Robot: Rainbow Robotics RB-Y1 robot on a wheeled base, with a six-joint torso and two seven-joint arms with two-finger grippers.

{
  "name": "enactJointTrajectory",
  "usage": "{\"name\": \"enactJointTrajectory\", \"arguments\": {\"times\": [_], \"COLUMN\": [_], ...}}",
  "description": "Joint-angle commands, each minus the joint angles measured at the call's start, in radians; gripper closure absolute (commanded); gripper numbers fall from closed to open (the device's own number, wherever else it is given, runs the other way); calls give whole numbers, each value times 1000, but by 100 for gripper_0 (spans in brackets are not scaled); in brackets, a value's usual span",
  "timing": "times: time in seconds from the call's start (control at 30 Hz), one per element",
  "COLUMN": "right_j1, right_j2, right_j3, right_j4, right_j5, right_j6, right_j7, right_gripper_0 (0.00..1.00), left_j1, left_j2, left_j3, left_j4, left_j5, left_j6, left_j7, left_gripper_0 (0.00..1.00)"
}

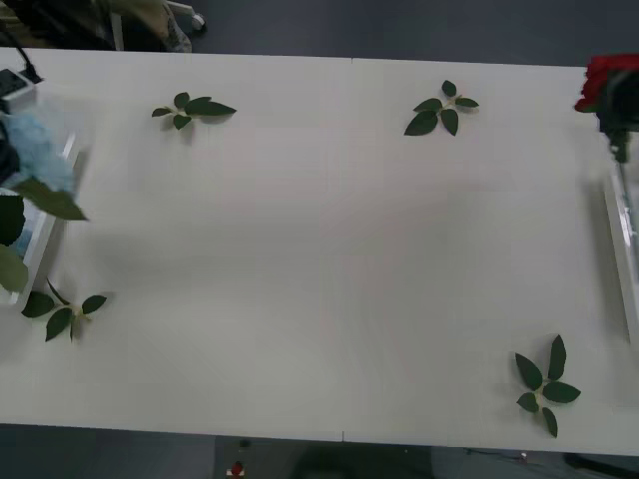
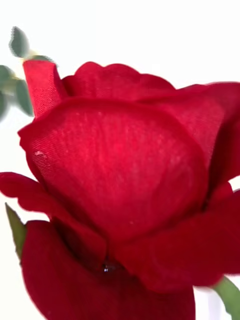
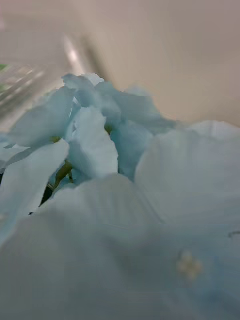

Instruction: Put the red flowers into the right box and the blue flowers into the left box

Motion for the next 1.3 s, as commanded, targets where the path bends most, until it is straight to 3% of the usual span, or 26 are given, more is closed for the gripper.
{"name": "enactJointTrajectory", "arguments": {"times": [0.03, 0.1, 0.27, 0.37, 0.57, 0.63, 0.7, 0.77, 0.87, 0.9, 1.0, 1.07, 1.17, 1.3], "right_j1": [62, 90, 147, 159, 191, 197, 203, 203, 203, 203, 203, 208, 252, 331], "right_j2": [-100, -120, -137, -136, -119, -117, -117, -117, -116, -116, -116, -116, -129, -156], "right_j3": [-49, -64, -67, -66, -58, -55, -43, -24, -12, -12, -11, -11, -11, -20], "right_j4": [62, 97, 205, 291, 412, 424, 430, 432, 432, 430, 395, 343, 192, -7], "right_j5": [-1, 12, 97, 116, 130, 137, 140, 140, 136, 133, 107, 87, 58, -4], "right_j6": [-23, -55, -176, -263, -415, -434, -452, -464, -466, -466, -431, -385, -331, -305], "right_j7": [168, 224, 330, 361, 416, 418, 419, 421, 421, 422, 419, 413, 405, 395], "right_gripper_0": [100, 100, 100, 100, 100, 77, 43, 32, 25, 24, 22, 21, 19, 19], "left_j1": [-9, -9, -9, -9, -9, -10, -10, -10, -10, -9, -9, -9, -9, -9], "left_j2": [20, 20, 6, -19, -94, -114, -141, -163, -190, -193, -195, -195, -193, -184], "left_j3": [3, 3, 3, 3, 3, 3, 3, 3, 3, 3, 3, 3, 5, 3], "left_j4": [142, 220, 493, 574, 550, 539, 525, 525, 548, 559, 599, 617, 623, 623], "left_j5": [-210, -268, -314, -309, -302, -293, -299, -320, -392, -404, -398, -388, -392, -395], "left_j6": [-62, -143, -495, -619, -627, -616, -616, -627, -647, -656, -696, -713, -719, -719], "left_j7": [-165, -202, -272, -285, -277, -272, -265, -257, -246, -245, -245, -243, -245, -245], "left_gripper_0": [100, 100, 100, 100, 100, 100, 100, 100, 98, 95, 66, 52, 38, 31]}}
